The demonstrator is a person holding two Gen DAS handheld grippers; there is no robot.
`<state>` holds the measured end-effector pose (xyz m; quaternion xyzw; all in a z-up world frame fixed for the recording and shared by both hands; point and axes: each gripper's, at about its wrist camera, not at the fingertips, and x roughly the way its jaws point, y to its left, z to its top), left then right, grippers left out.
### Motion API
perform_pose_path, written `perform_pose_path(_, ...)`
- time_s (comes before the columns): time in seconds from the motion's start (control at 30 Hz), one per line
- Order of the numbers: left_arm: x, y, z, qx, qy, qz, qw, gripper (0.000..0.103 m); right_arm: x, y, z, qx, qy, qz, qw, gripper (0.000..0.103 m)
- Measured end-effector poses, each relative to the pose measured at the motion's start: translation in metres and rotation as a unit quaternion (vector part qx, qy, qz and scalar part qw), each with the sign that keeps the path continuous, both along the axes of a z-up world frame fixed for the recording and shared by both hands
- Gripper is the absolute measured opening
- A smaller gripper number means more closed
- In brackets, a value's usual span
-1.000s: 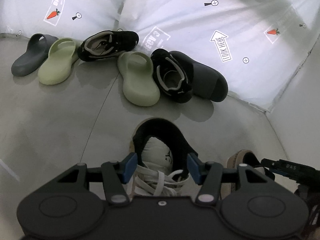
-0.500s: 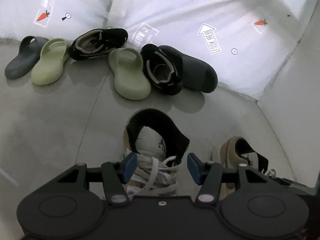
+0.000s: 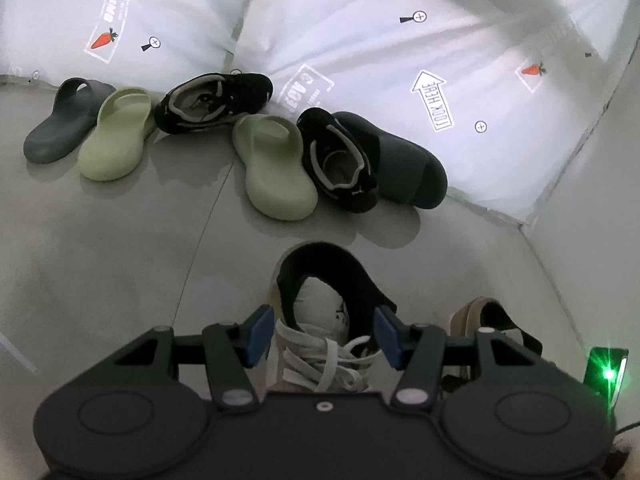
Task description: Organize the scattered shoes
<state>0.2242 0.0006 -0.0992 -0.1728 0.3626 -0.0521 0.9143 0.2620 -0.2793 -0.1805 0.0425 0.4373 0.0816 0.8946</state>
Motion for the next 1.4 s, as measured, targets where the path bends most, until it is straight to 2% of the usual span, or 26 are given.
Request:
perform_pose_path(0.27, -0.016, 0.001, 0.002, -0.004, 0.003, 0.005, 1.0000, 0.056, -0.021, -0.011, 0.002, 0.015, -0.005, -0.041, 0.999, 0.080)
perform_pose_path(0.57, -0.051, -0.003, 0.000, 0.002, 0.015, -0.005, 0.9999, 0.056, -0.063, -0.014, 0.024, 0.018, -0.045, -0.038, 0.998, 0.080)
perform_pose_path(0.7, -0.070, 0.002, 0.001, 0.013, 0.018, -0.011, 0.9997, 0.056, -0.078, 0.010, 0.039, 0.011, -0.067, -0.021, 0.997, 0.080)
perform_pose_path(0.8, -0.078, 0.021, 0.002, 0.020, 0.019, -0.009, 0.9996, 0.056, -0.085, 0.031, 0.048, 0.021, -0.071, -0.018, 0.997, 0.080)
perform_pose_path(0.87, -0.081, 0.042, 0.004, 0.025, 0.022, -0.005, 0.9994, 0.056, -0.088, 0.051, 0.060, 0.037, -0.078, -0.018, 0.996, 0.080)
perform_pose_path(1.13, -0.080, 0.123, 0.002, 0.007, 0.027, 0.010, 0.9995, 0.056, -0.101, 0.132, 0.105, 0.090, -0.121, 0.003, 0.989, 0.080)
perform_pose_path(1.27, -0.074, 0.156, 0.003, 0.007, 0.024, -0.004, 0.9997, 0.056, -0.098, 0.173, 0.113, 0.105, -0.125, 0.010, 0.987, 0.080)
perform_pose_path(1.4, -0.068, 0.187, 0.005, 0.018, 0.014, -0.019, 0.9996, 0.057, -0.090, 0.216, 0.107, 0.102, -0.123, 0.019, 0.987, 0.080)
